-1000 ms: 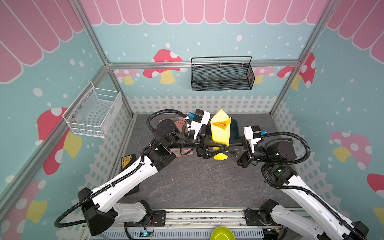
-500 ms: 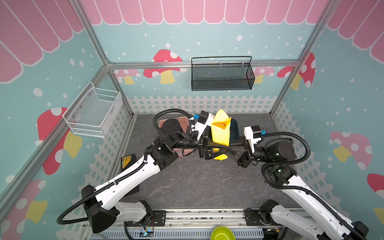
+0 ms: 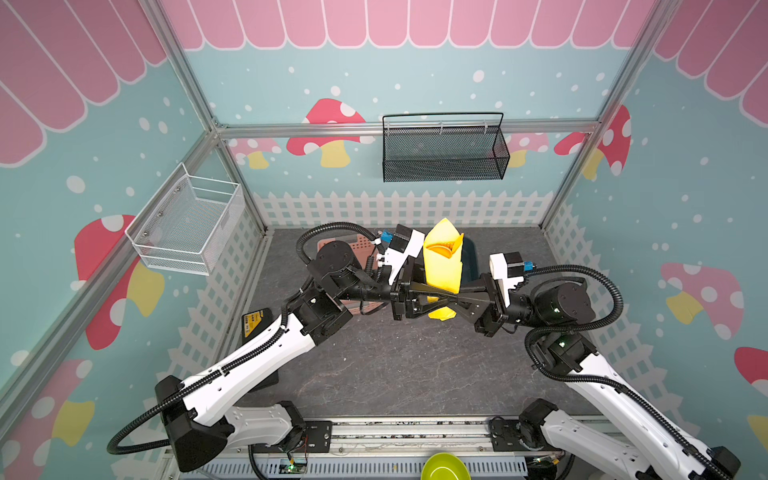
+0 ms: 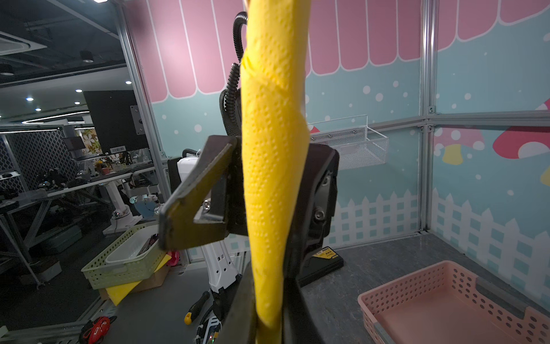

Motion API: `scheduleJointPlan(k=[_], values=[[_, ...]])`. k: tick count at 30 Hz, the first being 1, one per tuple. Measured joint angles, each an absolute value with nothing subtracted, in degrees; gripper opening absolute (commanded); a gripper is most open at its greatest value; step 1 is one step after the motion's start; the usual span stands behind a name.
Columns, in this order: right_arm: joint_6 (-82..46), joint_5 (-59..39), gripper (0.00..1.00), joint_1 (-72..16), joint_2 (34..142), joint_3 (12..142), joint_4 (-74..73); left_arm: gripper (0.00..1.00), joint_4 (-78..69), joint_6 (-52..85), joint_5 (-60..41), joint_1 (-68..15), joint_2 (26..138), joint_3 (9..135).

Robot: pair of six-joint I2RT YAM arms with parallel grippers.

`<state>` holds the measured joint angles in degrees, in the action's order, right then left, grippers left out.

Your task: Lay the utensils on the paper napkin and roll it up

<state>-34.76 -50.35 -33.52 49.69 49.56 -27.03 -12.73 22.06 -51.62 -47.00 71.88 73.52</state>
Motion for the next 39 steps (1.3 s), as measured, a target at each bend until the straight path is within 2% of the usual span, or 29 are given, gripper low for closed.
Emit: scheduleJointPlan(k=[12, 39], values=[[-34.1, -49.9, 0.0, -33.9, 48.9, 49.6, -24.8, 0.34, -11.7, 20.7, -50.6, -46.9, 70.8, 72.3], [-34.1, -49.1, 0.0, -33.9, 48.2, 49.6, -24.8, 0.24, -11.2, 20.4, -49.6, -44.7, 67.5, 69.6]])
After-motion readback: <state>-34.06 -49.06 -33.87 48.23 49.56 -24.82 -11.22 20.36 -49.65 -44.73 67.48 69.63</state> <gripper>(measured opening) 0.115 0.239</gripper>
